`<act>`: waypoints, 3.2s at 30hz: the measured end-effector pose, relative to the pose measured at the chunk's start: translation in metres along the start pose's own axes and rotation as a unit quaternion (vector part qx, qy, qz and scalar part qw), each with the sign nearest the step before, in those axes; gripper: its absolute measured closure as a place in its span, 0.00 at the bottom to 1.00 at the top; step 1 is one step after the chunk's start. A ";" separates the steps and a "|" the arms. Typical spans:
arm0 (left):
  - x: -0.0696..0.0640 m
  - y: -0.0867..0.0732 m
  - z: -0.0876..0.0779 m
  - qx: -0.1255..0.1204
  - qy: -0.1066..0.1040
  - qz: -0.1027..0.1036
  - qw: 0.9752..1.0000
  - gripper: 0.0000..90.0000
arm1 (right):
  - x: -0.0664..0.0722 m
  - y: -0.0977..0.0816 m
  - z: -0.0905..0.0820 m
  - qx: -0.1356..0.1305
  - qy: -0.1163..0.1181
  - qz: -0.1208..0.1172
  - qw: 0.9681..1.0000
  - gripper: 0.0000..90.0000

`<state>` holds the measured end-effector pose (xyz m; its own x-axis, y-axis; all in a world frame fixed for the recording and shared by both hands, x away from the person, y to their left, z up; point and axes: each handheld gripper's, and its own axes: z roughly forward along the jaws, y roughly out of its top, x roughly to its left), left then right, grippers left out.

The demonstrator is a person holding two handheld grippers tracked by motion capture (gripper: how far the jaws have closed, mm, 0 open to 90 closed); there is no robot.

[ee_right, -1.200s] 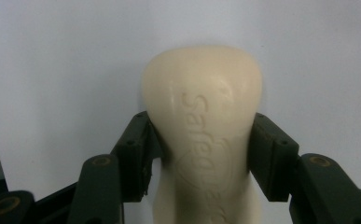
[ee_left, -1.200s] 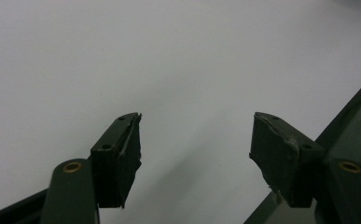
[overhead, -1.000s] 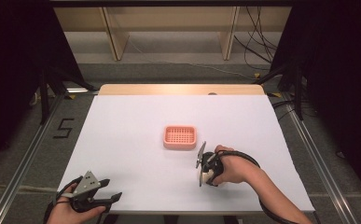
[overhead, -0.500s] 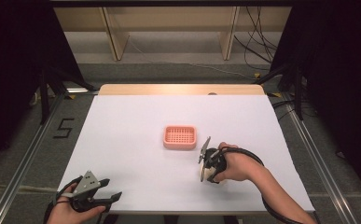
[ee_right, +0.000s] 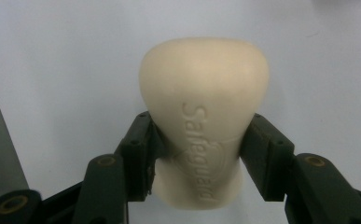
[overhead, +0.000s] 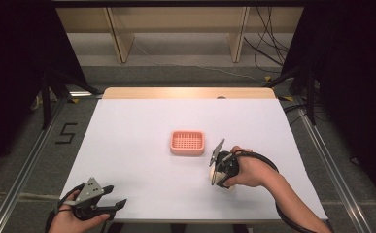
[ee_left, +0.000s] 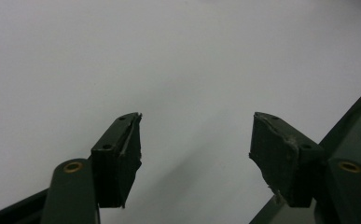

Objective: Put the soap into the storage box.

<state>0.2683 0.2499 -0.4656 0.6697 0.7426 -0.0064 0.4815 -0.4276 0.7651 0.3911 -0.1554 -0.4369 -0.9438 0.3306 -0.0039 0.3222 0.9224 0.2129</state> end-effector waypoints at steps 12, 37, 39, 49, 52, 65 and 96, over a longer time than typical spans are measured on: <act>0.000 0.000 0.000 0.000 0.000 0.000 1.000 0.37 | -0.001 -0.002 -0.005 -0.016 -0.009 0.016 1.000 0.56; -0.001 -0.001 0.001 -0.008 0.002 -0.014 1.000 0.37 | -0.010 -0.006 -0.023 -0.069 -0.048 0.035 0.996 0.56; 0.000 0.000 0.000 -0.003 0.003 -0.006 1.000 0.37 | -0.011 -0.006 -0.023 -0.071 -0.050 0.041 0.995 0.56; 0.001 0.000 -0.001 -0.004 0.005 0.000 1.000 0.37 | -0.015 -0.011 -0.028 -0.125 -0.071 0.076 0.987 0.56; 0.000 0.000 -0.001 -0.004 0.005 0.000 1.000 0.37 | -0.016 -0.011 -0.029 -0.135 -0.069 0.078 0.985 0.56; 0.000 0.000 -0.002 -0.007 0.006 -0.006 1.000 0.37 | -0.021 -0.016 -0.031 -0.165 -0.075 0.097 0.979 0.56; 0.002 -0.004 -0.010 -0.012 0.021 -0.016 1.000 0.37 | -0.029 -0.013 -0.030 -0.182 -0.098 0.101 0.973 0.56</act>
<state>0.2617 0.2583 -0.4624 0.6295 0.7770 -0.0048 0.4885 -0.3909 0.7801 0.4121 -0.1830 -0.4107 -0.8204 0.5623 -0.1040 0.4186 0.7144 0.5607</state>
